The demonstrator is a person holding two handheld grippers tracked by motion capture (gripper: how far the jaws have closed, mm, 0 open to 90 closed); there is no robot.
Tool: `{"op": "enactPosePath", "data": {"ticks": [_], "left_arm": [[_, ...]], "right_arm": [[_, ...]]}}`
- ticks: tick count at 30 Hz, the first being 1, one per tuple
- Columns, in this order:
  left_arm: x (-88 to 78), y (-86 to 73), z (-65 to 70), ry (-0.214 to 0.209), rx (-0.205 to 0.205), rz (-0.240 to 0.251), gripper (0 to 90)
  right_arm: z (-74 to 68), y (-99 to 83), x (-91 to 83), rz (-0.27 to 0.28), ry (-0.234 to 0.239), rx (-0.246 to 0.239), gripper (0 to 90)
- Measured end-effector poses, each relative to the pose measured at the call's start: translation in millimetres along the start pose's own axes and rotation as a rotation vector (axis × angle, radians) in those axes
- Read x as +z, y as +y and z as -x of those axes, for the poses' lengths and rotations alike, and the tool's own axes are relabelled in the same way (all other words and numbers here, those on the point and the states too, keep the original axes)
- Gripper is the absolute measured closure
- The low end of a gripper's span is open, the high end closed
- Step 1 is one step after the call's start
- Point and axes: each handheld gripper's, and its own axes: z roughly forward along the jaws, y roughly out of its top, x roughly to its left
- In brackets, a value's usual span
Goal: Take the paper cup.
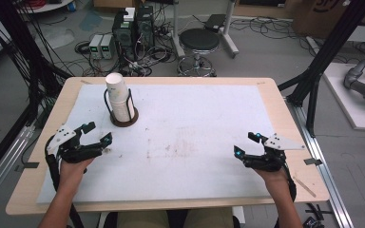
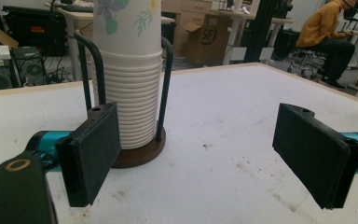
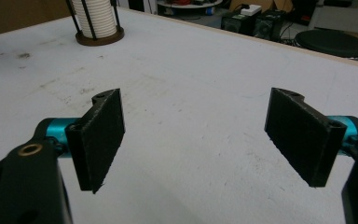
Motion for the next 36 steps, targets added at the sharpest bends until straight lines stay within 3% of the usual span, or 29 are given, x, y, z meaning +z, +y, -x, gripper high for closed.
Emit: {"op": "enactPosePath", "data": {"ticks": [5,6,9,15,27,36], "left_arm": [[4.3,6.0,-3.9,-0.009,-0.001,-0.005,15.3],[8.0,10.3,-7.6,-0.024,-0.029,0.004,15.3],[12.1,16.9,-10.4,-0.038,-0.037,0.013,15.3],[27.3,46.6,-18.1,-0.055,0.029,-0.029,15.3],[49.8,75.2,-32.1,-0.050,0.032,-0.059,15.3],[76.5,100.0,-45.1,-0.028,0.044,-0.113,15.3]], "right_arm": [[0.6,-0.2,1.0,0.001,0.005,0.008,20.3],[0.6,-0.1,1.2,0.000,0.005,0.006,20.2],[-0.3,0.9,-0.3,-0.002,-0.001,0.003,20.3],[-3.3,3.2,-3.4,0.003,-0.012,-0.008,20.3],[-2.6,3.7,-3.4,0.000,-0.015,-0.011,20.3],[-2.4,4.0,-2.6,-0.003,-0.010,-0.015,20.3]]}}
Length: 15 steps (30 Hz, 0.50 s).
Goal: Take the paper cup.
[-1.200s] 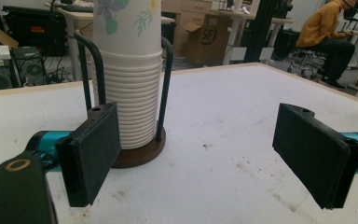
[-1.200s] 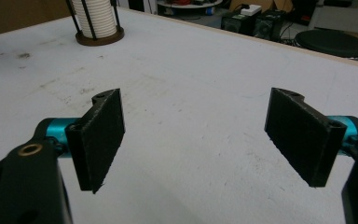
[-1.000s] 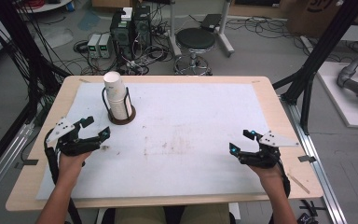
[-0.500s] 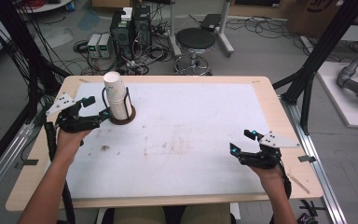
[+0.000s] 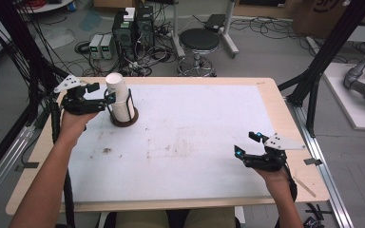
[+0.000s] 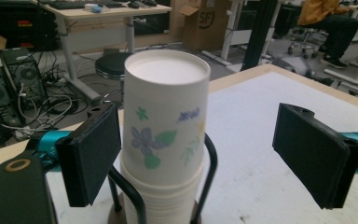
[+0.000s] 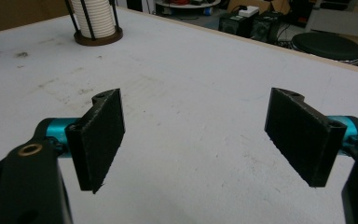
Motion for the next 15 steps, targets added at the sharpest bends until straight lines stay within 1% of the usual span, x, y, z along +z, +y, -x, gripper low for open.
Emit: {"op": "enactPosePath", "data": {"ticks": [3,5,6,7,8,9,10,13,15], "left_arm": [[4.2,2.4,-2.1,0.005,0.002,-0.006,15.2],[8.7,3.6,-4.7,0.016,-0.001,-0.020,15.2],[13.2,4.3,-7.4,0.019,-0.008,-0.027,15.3],[13.2,4.3,-7.4,0.019,-0.008,-0.027,15.3],[17.8,4.6,-9.7,0.009,-0.020,-0.028,15.3],[17.8,4.6,-9.7,0.009,-0.020,-0.028,15.3],[22.3,4.6,-10.9,0.017,-0.021,-0.038,15.3],[26.3,4.3,-11.5,0.013,-0.016,-0.041,15.3],[32.5,4.2,-11.5,0.021,-0.006,-0.045,15.7]], "right_arm": [[0.1,0.0,-0.1,0.001,-0.003,0.003,20.3],[0.8,-0.2,0.1,0.003,-0.001,0.001,20.3],[0.8,-0.2,0.3,0.003,0.000,0.002,20.3],[0.8,-0.2,0.3,0.003,0.000,0.002,20.3],[0.6,-0.2,0.6,-0.001,0.000,0.000,20.3],[0.6,-0.2,0.6,-0.001,0.000,0.000,20.3],[0.5,-0.1,1.0,-0.001,0.003,-0.001,20.3],[0.4,0.0,1.0,-0.001,0.004,-0.002,20.3],[0.2,0.1,0.8,0.000,0.003,0.002,20.3]]}}
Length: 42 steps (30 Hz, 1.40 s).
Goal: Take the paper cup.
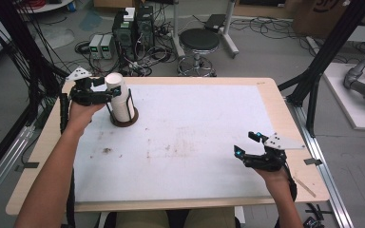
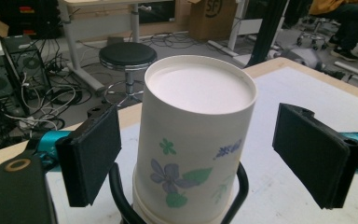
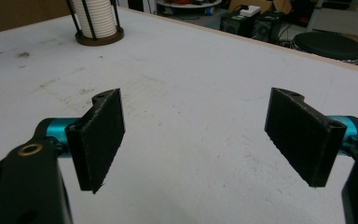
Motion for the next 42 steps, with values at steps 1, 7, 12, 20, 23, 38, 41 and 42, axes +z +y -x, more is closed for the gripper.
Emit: {"op": "enactPosePath", "data": {"ticks": [1,7,12,20,23,38,41,42], "left_arm": [[2.2,0.5,-0.1,0.007,0.004,-0.008,16.2],[11.2,4.7,1.5,0.004,0.010,-0.019,26.8],[13.2,6.4,1.6,0.013,0.012,-0.023,32.2],[11.2,10.3,1.9,0.010,0.014,-0.019,33.0],[10.4,12.5,2.9,0.011,0.017,-0.017,33.0],[-11.8,24.5,-2.2,0.020,-0.046,0.124,35.2],[-22.4,31.4,-1.5,0.028,-0.055,0.174,35.7],[-22.4,31.4,-1.5,0.028,-0.055,0.174,35.7]], "right_arm": [[0.2,0.1,-0.1,0.001,-0.001,-0.003,20.3],[0.6,-0.3,-0.4,0.002,-0.001,0.001,20.3],[1.2,-1.0,-1.1,-0.001,-0.002,0.000,20.3],[0.6,-0.9,-0.3,-0.002,0.002,-0.001,20.3],[0.4,-0.6,-0.1,-0.003,0.002,0.000,20.3],[-0.3,-0.1,-1.1,-0.003,0.003,0.002,20.3],[-0.2,0.3,-1.4,0.002,0.001,-0.004,20.3],[-0.2,0.3,-1.4,0.002,0.001,-0.004,20.3]]}}
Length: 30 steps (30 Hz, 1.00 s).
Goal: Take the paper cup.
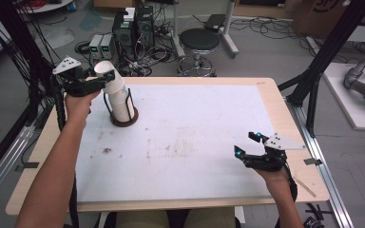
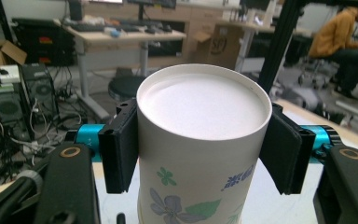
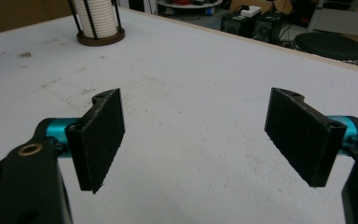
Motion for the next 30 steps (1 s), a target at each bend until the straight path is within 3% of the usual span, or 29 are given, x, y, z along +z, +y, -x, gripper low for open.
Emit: {"op": "enactPosePath", "data": {"ticks": [9,17,24,30], "left_arm": [[-26.6,32.3,8.4,-0.004,0.024,0.105,36.6],[-50.8,47.1,20.9,-0.028,0.068,0.136,36.8],[-66.5,47.8,32.0,-0.050,0.092,0.132,36.8],[-73.5,36.3,43.4,-0.105,0.103,0.122,36.8]], "right_arm": [[-1.2,0.8,0.4,-0.002,0.004,-0.001,20.3],[-2.9,3.2,2.9,-0.002,0.011,0.001,20.3],[-4.6,6.0,7.0,-0.005,0.024,-0.006,20.3],[-7.0,7.1,10.0,-0.006,0.039,-0.010,20.3]]}}
